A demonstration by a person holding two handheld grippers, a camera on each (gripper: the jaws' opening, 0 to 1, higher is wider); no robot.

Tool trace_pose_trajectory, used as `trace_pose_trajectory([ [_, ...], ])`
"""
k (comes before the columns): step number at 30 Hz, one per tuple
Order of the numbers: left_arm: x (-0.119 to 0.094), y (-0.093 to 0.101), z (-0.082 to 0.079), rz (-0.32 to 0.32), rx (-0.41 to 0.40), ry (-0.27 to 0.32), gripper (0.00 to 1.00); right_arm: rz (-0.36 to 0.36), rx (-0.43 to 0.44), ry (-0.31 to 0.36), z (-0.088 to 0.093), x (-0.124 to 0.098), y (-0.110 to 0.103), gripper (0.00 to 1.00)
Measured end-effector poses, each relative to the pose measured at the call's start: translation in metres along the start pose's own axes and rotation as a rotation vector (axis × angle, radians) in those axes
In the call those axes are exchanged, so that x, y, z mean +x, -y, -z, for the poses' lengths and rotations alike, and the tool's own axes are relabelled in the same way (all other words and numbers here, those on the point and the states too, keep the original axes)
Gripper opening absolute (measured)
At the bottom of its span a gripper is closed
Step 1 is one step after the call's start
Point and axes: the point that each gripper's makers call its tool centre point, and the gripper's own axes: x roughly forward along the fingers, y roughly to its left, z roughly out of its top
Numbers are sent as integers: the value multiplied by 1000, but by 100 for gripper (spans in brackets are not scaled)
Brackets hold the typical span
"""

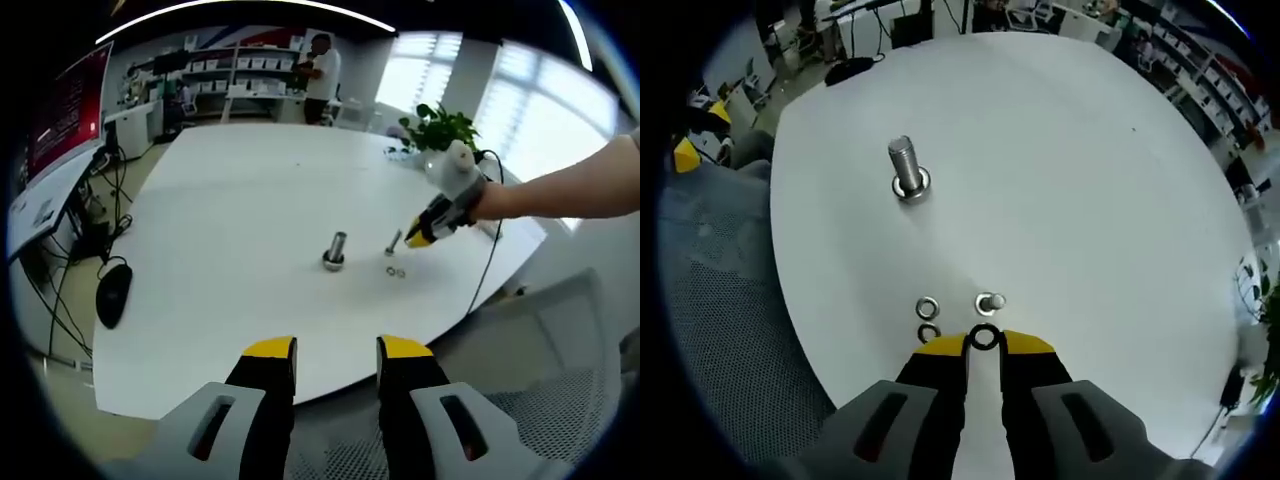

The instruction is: Place the washer onto the threaded stud by aligning its center hole with the stud, sliding it down to the base, and recovering from edge contact or off-axis alignment until the washer reaches the visible bottom stop.

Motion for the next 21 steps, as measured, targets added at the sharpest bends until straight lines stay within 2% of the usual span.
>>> trace_pose_trajectory([
  [9, 0, 0, 0, -1, 8, 0, 29, 21, -67, 40, -12, -14, -1, 13],
  [21, 0, -1, 1, -3, 6, -4, 29, 16, -86, 33, -22, -5, 3, 13],
])
